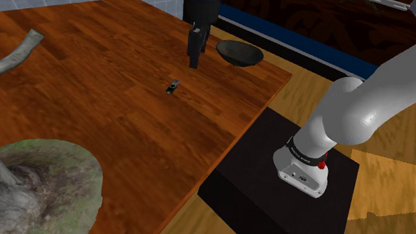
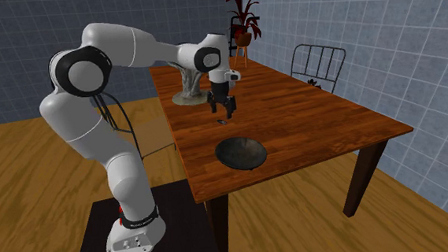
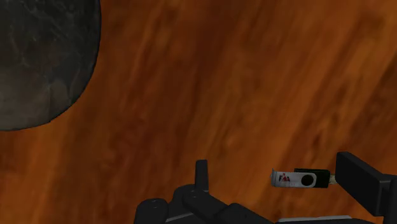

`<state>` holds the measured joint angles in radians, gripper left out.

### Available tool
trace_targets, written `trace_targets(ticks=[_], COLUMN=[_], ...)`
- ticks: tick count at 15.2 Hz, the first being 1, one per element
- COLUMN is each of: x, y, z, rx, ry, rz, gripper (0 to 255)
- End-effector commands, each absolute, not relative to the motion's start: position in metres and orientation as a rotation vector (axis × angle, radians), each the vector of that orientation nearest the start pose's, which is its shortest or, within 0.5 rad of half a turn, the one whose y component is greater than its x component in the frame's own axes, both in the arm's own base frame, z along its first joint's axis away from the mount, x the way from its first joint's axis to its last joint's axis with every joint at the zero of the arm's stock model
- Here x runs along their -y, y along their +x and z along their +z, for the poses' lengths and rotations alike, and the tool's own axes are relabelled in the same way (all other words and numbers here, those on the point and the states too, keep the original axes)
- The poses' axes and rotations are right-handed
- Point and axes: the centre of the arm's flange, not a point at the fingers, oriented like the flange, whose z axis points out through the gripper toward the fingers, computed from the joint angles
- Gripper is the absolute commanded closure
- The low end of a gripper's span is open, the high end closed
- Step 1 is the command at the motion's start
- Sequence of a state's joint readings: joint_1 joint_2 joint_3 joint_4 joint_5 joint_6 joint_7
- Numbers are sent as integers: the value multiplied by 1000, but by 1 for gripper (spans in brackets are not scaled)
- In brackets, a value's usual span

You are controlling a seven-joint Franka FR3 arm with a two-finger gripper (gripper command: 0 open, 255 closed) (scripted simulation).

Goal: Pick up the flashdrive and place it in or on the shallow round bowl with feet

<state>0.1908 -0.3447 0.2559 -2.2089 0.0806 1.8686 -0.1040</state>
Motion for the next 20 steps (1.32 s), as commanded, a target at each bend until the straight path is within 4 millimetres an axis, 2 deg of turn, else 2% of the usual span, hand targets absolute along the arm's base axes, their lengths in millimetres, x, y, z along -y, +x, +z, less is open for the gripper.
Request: trace_targets(ticks=[1,5,6,13,20], x=[-233,-279,-281,-281,-281], y=[409,418,418,418,418], z=[502,480,479,439,439], rx=[875,1023,1029,1029,1029], ry=[-3023,-2971,-2969,-2969,-2969], rz=[2,-3,-3,-3,-3], gripper=[0,0,0,0,0])
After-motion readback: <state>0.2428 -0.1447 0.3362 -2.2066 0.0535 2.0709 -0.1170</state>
